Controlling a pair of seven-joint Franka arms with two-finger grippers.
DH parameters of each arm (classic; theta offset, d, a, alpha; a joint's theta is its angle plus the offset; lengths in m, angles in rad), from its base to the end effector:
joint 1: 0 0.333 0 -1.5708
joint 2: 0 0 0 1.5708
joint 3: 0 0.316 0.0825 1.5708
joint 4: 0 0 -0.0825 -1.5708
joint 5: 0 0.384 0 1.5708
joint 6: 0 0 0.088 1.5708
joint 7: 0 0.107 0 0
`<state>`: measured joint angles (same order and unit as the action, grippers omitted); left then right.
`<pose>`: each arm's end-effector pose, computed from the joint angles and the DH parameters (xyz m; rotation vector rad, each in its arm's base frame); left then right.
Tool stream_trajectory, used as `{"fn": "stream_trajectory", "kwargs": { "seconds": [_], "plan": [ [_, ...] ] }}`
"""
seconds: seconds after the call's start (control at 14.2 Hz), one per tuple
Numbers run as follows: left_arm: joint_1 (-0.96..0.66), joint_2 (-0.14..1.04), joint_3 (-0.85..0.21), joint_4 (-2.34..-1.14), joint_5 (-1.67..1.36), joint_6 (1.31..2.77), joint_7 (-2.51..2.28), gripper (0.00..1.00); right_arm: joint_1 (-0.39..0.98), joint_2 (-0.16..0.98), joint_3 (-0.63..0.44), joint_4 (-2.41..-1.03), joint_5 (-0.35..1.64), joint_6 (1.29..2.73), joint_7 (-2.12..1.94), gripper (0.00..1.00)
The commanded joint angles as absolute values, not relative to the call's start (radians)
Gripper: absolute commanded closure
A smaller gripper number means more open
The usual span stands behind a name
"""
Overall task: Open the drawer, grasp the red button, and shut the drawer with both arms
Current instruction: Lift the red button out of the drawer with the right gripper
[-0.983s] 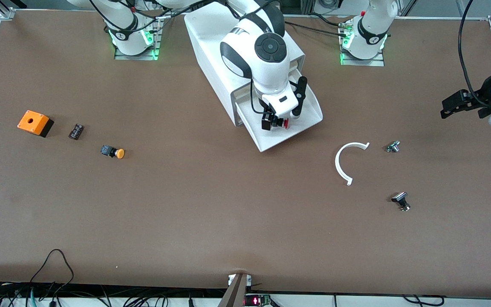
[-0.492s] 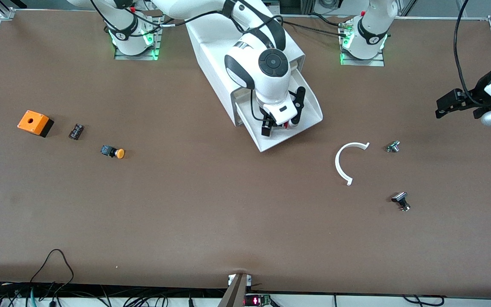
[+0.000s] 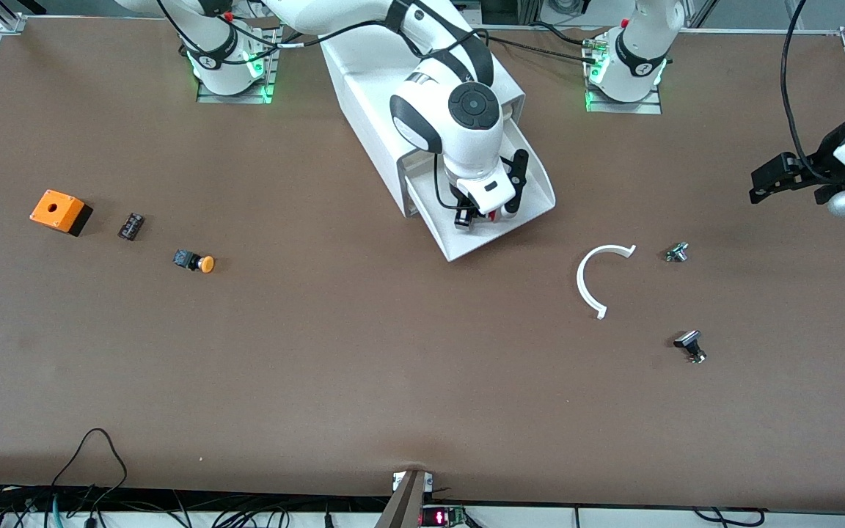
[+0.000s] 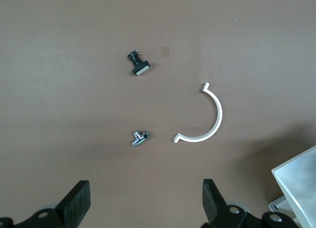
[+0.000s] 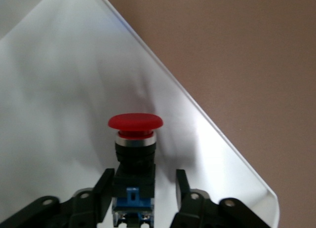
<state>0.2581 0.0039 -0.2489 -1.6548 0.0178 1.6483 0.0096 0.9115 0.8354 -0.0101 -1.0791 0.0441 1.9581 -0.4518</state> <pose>0.5603 0.0072 0.5893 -3.1249 0.0029 0.0163 0.4745 0.6085 0.3291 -2.4278 -1.9252 -0.0542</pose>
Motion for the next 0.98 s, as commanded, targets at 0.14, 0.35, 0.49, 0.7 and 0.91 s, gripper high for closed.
{"fn": "stream_trajectory", "kwargs": {
  "seconds": [0.14, 0.35, 0.49, 0.7, 0.91],
  "plan": [
    [0.259, 0.018, -0.250, -1.624, 0.002, 1.635, 0.003, 0.00, 0.902, 0.858, -0.026, -1.049, 0.028, 1.965, -0.451, 0.76],
    [0.267, 0.021, -0.247, -1.626, 0.003, 1.635, 0.006, 0.00, 0.910, 0.835, -0.064, -1.039, 0.029, 1.908, -0.437, 0.79],
    [0.268, 0.025, -0.242, -1.626, 0.008, 1.635, 0.012, 0.00, 0.916, 0.780, -0.077, -1.031, 0.032, 1.876, -0.431, 0.80],
    [0.265, 0.025, -0.245, -1.626, 0.012, 1.635, 0.014, 0.00, 0.891, 0.683, -0.087, -1.031, 0.038, 1.858, -0.368, 0.80],
    [0.265, 0.026, -0.249, -1.626, 0.014, 1.635, 0.011, 0.00, 0.789, 0.647, -0.078, -1.034, 0.041, 1.856, -0.365, 0.80]
  ]
}}
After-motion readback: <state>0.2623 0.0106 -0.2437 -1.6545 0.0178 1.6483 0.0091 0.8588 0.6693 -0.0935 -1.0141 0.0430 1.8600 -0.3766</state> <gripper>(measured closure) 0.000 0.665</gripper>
